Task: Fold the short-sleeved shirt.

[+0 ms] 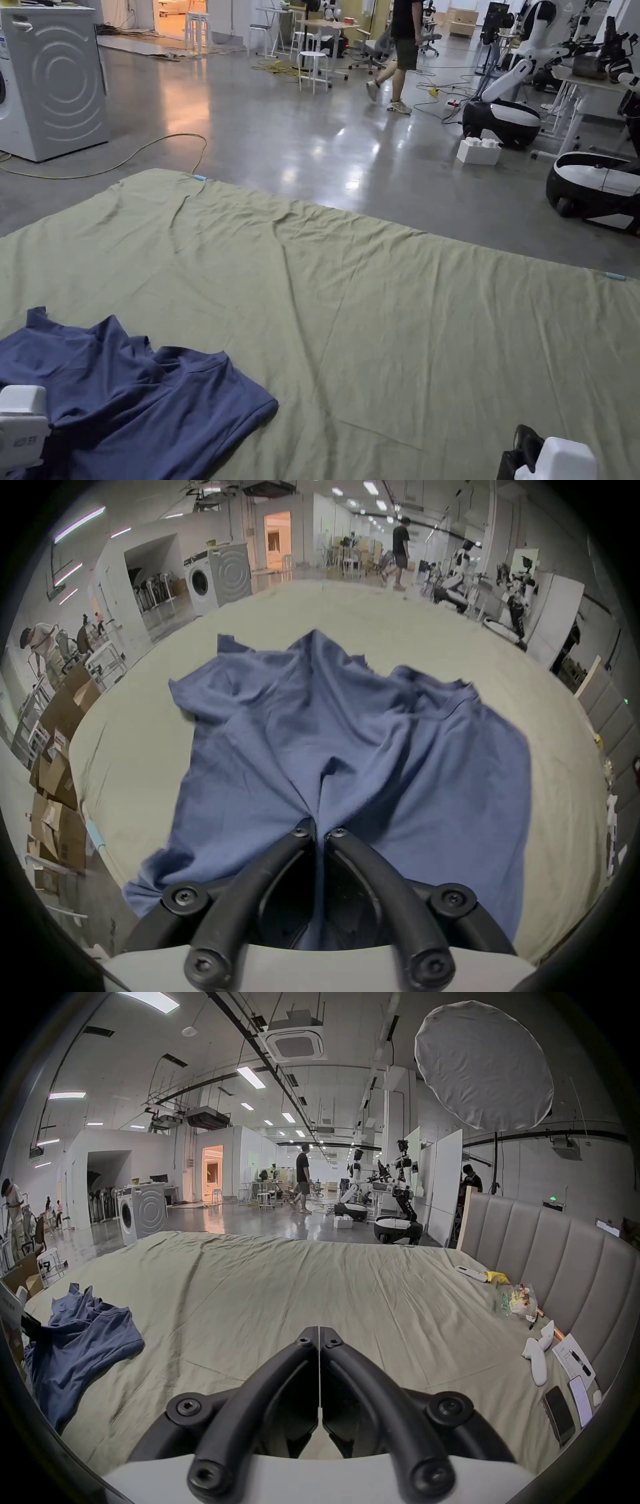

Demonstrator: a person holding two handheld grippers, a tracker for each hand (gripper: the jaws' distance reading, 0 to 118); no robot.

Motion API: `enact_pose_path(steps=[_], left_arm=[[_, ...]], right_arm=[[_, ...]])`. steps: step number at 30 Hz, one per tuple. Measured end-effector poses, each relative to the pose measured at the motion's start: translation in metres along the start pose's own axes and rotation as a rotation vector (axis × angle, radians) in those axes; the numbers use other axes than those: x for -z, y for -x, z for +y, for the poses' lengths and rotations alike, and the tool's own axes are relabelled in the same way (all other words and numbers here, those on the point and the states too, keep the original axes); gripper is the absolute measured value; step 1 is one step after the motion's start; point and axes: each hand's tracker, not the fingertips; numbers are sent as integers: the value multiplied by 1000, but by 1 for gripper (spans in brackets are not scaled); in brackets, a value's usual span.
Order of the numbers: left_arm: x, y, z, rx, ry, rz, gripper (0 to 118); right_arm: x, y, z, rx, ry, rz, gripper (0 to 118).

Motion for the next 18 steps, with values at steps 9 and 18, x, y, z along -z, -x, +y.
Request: enact_pose_path(steps=[9, 18], left_arm=[[-48, -26, 37, 66, -213, -98, 3], [-111, -99, 84, 182, -414, -202, 3]], right_arm=[[-3, -3, 3, 15, -10, 2, 1], [-12, -20, 10, 45, -38, -8, 1]])
